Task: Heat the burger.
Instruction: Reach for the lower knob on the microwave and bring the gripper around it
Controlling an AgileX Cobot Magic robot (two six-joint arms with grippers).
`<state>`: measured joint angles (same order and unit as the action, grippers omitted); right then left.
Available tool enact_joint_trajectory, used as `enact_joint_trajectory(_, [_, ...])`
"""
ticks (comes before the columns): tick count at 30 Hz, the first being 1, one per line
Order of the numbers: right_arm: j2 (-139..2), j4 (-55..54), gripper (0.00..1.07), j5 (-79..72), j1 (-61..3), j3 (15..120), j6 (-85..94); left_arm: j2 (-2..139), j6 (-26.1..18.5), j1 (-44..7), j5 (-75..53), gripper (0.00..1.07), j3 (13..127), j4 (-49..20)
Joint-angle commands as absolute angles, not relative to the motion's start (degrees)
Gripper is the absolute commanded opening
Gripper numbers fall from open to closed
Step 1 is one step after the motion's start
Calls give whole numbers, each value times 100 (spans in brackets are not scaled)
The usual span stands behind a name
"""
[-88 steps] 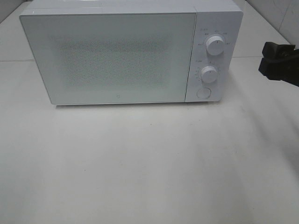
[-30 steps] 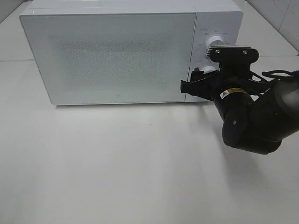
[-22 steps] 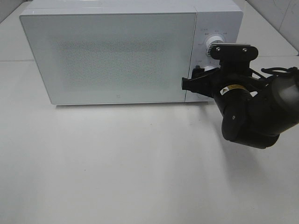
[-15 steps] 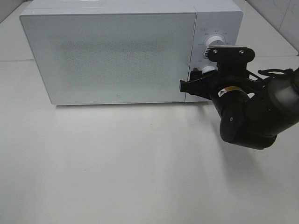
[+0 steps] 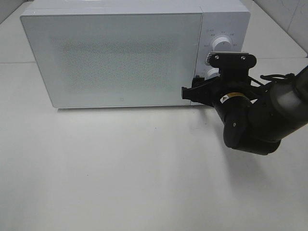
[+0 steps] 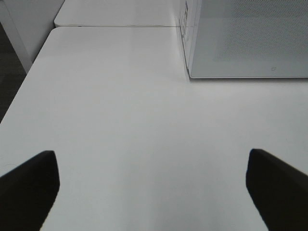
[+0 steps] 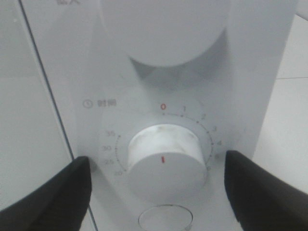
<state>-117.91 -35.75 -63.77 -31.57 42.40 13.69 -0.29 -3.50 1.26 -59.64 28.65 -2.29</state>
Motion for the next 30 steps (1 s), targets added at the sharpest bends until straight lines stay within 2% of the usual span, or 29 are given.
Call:
enact_joint_trajectory(1, [-11597,-3615,74,-6704,-3117,4372,1421,-149,-350,138,-5947,98,2853,-246])
enact_joint_trajectory(6, [-11608,-3615,73,-6623,-3117,4372,1478,-149,-350,138,-5947,98,2853,-246])
enact_joint_trajectory(9, [-11614,-3615,70,-6595,-3117,4372,1478,-149,-350,138,-5947,98,2853,-246])
enact_joint_trajectory(10, [-11614,-3615,64,-6595,-3117,4372,1473,-149,-350,138,-5947,98,2853,-246])
enact_joint_trajectory(11, [-11614,-3615,64,-6595,-3117,4372,1473,-149,-350,138,-5947,98,2853,-246])
enact_joint_trajectory(13, [-11614,-3615,46,-6549,-3117,4372,1450,-149,-350,138,-5947,98,2853,-246])
enact_joint_trajectory(14, [-11614,-3615,46,-6549,-3117,4372,1450,-149,-350,138,-5947,98,2853,-246])
enact_joint_trajectory(15, [-11614,-3598,33,-6509,-3117,4372,1369,-149,-350,138,-5947,98,2853,-246])
enact_joint_trajectory(16, [-11614,-3558,26,-6486,-3117,4372,1341,-149,-350,138,-5947,98,2853,-246])
enact_joint_trajectory(17, [-11614,-3558,26,-6486,-3117,4372,1341,-149,-350,138,-5947,98,2853,-246])
enact_joint_trajectory(18, [-11614,-3438,14,-6457,-3094,4372,1220,-149,-350,138,-5947,98,2853,-246])
enact_joint_trajectory(19, [-11614,-3415,8,-6452,-3094,4372,1186,-149,-350,138,-5947,98,2853,-246])
enact_joint_trajectory(20, [-11614,-3415,8,-6452,-3094,4372,1186,-149,-350,138,-5947,98,2853,-246])
enact_joint_trajectory(21, [-11614,-3415,0,-6452,-3094,4372,1157,-149,-350,138,-5947,98,2853,-246])
enact_joint_trajectory(30, [-11614,-3260,0,-6492,-3094,4372,602,-149,-350,138,-5947,98,2853,-246])
